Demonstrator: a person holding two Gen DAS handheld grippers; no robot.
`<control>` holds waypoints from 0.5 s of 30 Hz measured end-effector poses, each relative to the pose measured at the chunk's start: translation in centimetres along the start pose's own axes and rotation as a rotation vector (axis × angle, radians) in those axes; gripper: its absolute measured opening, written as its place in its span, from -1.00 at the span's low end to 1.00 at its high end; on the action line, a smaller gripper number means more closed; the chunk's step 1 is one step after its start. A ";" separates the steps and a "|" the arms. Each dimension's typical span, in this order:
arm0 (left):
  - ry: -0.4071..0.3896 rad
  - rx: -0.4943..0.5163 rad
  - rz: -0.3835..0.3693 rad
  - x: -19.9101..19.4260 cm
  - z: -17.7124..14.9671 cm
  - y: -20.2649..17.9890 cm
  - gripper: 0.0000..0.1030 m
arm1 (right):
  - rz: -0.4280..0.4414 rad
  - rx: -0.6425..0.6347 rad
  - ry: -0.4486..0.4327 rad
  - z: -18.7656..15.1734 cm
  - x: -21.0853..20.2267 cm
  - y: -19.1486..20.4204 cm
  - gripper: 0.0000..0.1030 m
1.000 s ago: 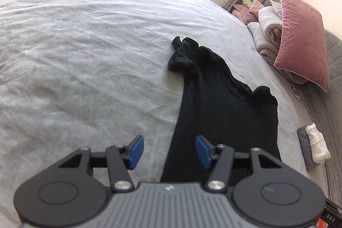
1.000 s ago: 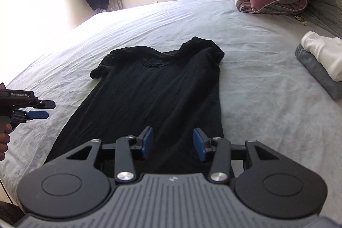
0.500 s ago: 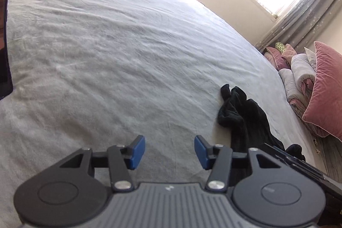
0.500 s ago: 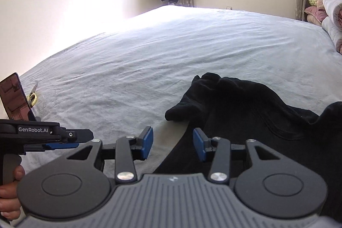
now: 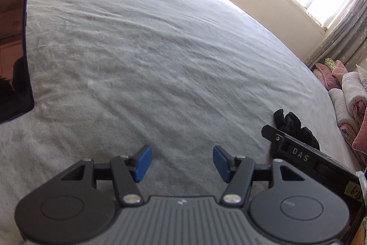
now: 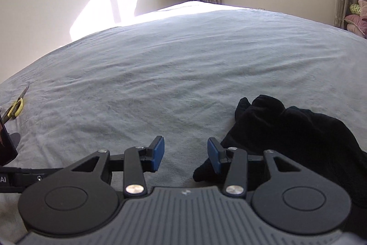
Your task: Fold clothes
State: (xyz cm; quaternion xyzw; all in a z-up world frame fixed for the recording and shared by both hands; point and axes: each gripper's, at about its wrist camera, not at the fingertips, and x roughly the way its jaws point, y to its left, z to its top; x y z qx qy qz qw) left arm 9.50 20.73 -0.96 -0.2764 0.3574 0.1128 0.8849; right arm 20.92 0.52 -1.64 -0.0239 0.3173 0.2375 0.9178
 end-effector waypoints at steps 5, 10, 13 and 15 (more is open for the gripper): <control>0.003 -0.005 0.003 0.2 0.0 -0.2 0.22 | -0.112 0.017 0.034 -1.2 0.5 -1.7 -0.10; 0.004 0.009 0.006 0.3 -0.2 -0.7 0.23 | -0.129 0.008 0.034 -1.5 0.3 -2.4 -0.71; 0.006 0.003 0.002 0.3 -0.2 -0.8 0.23 | -0.067 0.121 0.041 -0.4 0.4 -3.6 -0.81; 0.008 -0.004 -0.003 0.2 -0.2 -0.7 0.23 | 0.002 0.212 0.025 0.5 0.3 -4.2 -0.82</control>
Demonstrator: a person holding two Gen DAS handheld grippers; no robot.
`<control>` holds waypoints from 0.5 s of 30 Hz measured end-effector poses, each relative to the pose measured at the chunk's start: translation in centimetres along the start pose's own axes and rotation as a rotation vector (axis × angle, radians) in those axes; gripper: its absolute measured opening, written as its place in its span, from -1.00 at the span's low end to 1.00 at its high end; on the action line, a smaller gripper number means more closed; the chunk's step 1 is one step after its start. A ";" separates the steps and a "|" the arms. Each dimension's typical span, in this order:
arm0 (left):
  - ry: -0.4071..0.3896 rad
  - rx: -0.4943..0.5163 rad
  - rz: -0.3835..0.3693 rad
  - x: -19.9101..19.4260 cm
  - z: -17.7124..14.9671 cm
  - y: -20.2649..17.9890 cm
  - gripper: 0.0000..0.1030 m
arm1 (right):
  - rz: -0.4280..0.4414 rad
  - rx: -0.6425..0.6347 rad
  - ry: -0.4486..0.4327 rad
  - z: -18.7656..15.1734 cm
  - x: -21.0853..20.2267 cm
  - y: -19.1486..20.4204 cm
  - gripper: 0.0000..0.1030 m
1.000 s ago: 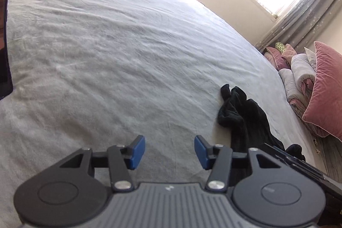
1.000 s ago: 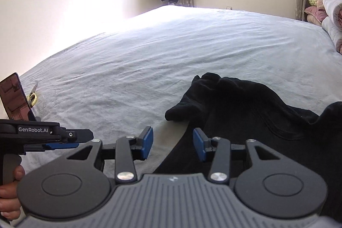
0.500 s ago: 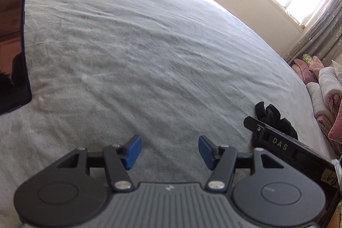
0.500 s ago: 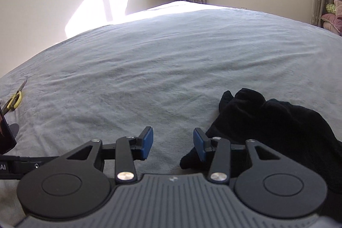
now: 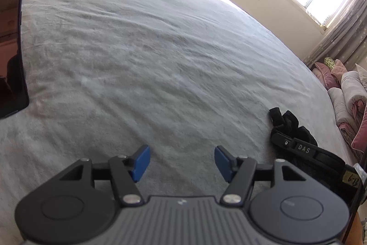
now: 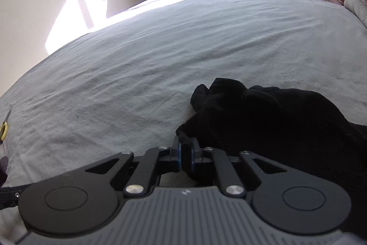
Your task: Fold clothes
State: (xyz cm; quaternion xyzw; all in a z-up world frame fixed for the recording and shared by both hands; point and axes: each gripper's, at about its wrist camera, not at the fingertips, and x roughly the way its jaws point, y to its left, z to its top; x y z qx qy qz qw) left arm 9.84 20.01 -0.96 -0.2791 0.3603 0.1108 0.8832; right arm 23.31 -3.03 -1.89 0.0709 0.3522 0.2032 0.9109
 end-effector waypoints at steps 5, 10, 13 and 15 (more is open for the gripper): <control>0.004 -0.020 -0.012 0.0 0.1 0.3 0.23 | 0.202 0.164 -0.027 1.9 0.3 0.6 -0.82; 0.010 -0.041 -0.025 0.0 0.3 0.7 0.23 | 0.412 0.395 -0.016 1.9 1.9 -0.8 -0.81; 0.014 -0.055 -0.032 0.1 0.4 0.9 0.23 | 0.396 0.497 0.002 1.1 2.6 -2.3 -0.80; 0.016 -0.061 -0.036 0.1 0.5 0.9 0.23 | 0.364 0.532 -0.004 0.5 2.1 -3.5 -0.80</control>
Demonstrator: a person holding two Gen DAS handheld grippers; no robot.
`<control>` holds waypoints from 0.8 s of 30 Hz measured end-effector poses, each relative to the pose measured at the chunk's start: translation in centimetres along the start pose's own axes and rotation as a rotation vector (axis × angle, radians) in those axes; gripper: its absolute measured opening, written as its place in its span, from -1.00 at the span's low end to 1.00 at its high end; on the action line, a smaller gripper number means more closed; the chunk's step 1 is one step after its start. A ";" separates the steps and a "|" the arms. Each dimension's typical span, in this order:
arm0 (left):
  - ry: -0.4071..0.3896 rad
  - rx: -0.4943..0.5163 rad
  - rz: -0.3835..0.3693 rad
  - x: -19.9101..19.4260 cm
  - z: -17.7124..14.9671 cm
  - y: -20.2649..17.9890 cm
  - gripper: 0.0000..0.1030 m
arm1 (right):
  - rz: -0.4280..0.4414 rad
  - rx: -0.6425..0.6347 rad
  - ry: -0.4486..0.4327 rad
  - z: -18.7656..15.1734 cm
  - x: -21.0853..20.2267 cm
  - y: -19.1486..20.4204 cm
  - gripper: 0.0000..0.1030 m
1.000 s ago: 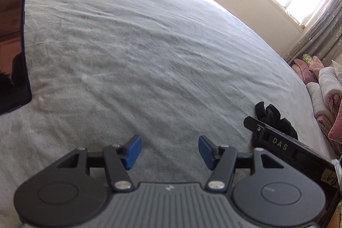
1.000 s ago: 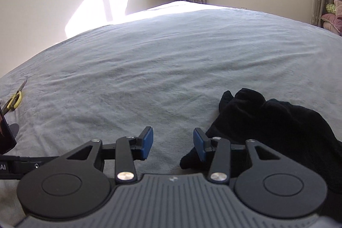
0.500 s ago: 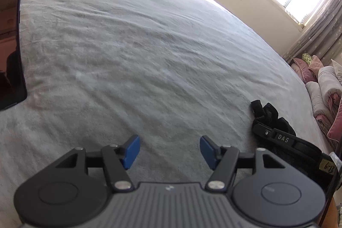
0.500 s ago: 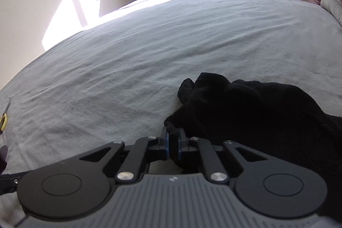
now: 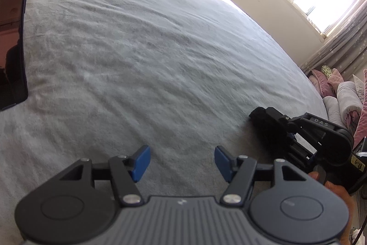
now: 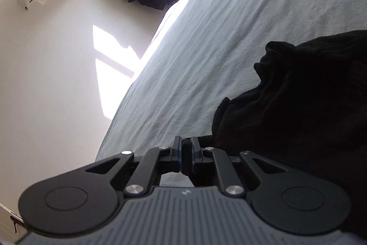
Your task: Fold clothes
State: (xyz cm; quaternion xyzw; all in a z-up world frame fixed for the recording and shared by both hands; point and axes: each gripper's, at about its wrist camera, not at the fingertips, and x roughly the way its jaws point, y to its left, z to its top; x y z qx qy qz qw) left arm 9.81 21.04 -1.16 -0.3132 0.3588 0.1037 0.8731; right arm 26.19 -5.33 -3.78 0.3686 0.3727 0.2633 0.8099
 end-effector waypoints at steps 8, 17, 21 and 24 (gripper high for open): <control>0.002 0.008 0.005 -0.1 -0.1 -0.1 0.23 | -0.217 -0.088 -0.011 0.0 -4.1 -1.5 -0.72; 0.001 0.010 0.009 0.0 -0.1 -0.1 0.23 | -0.283 -0.403 -0.025 -0.2 -4.2 2.9 0.10; 0.001 0.012 0.011 0.0 -0.1 -0.1 0.23 | -0.316 -0.522 0.003 -0.1 -2.5 3.2 0.10; 0.001 0.013 0.012 0.0 -0.1 -0.2 0.23 | -0.355 -0.593 0.022 0.0 -1.4 3.1 -0.04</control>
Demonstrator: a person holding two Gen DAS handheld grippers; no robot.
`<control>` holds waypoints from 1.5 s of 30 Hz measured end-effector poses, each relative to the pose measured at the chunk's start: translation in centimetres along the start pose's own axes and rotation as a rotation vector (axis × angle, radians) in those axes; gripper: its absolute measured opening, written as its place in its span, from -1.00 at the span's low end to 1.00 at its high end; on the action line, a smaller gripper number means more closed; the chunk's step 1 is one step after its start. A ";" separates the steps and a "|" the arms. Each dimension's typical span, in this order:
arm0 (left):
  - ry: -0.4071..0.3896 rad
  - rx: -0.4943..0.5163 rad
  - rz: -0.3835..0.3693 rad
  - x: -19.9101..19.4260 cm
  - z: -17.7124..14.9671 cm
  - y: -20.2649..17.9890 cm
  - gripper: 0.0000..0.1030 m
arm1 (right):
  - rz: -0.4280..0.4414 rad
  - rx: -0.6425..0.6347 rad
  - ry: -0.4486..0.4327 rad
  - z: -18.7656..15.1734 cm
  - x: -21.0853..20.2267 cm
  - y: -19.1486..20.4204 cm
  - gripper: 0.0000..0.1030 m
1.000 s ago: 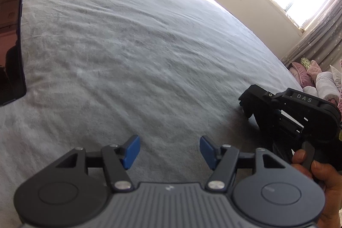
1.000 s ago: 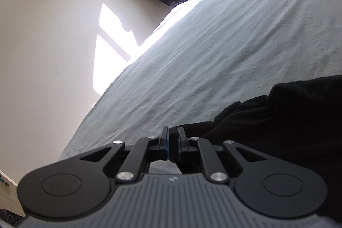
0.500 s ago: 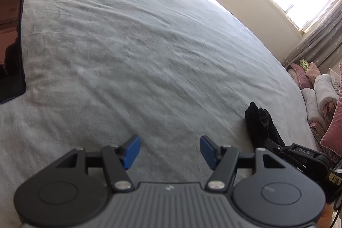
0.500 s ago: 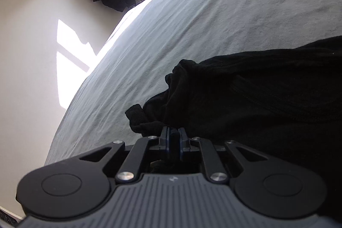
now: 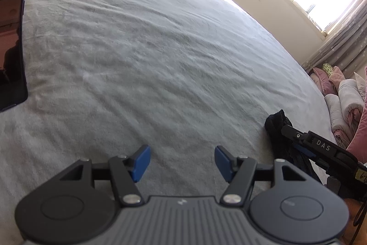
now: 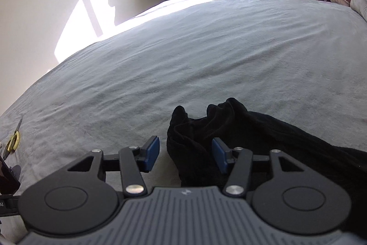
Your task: Fold clothes
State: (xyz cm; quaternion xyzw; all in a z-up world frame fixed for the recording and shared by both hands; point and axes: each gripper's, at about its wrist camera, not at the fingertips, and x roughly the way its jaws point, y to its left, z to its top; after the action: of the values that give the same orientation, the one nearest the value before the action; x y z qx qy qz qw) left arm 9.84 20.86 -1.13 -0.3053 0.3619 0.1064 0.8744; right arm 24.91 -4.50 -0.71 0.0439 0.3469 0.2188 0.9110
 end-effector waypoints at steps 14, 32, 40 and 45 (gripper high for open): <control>0.001 -0.016 -0.013 0.0 0.3 0.3 0.23 | 0.265 0.396 0.149 3.4 0.6 -0.6 -0.89; -0.008 0.011 -0.053 0.3 0.8 0.8 0.23 | 0.359 0.383 0.257 2.7 8.7 4.2 -0.69; 0.009 0.120 -0.142 4.3 4.2 -3.0 0.22 | 0.176 0.272 -0.033 3.9 0.7 -4.2 -0.09; 0.024 0.145 -0.147 10.0 7.9 -4.2 0.10 | 0.067 0.217 -0.031 2.8 1.4 -7.6 -0.13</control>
State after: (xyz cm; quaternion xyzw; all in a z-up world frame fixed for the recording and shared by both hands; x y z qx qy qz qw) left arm 23.16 21.98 -1.81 -0.2684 0.3558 0.0118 0.8951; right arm 30.47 -10.54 -1.21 0.1575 0.3526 0.2097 0.8983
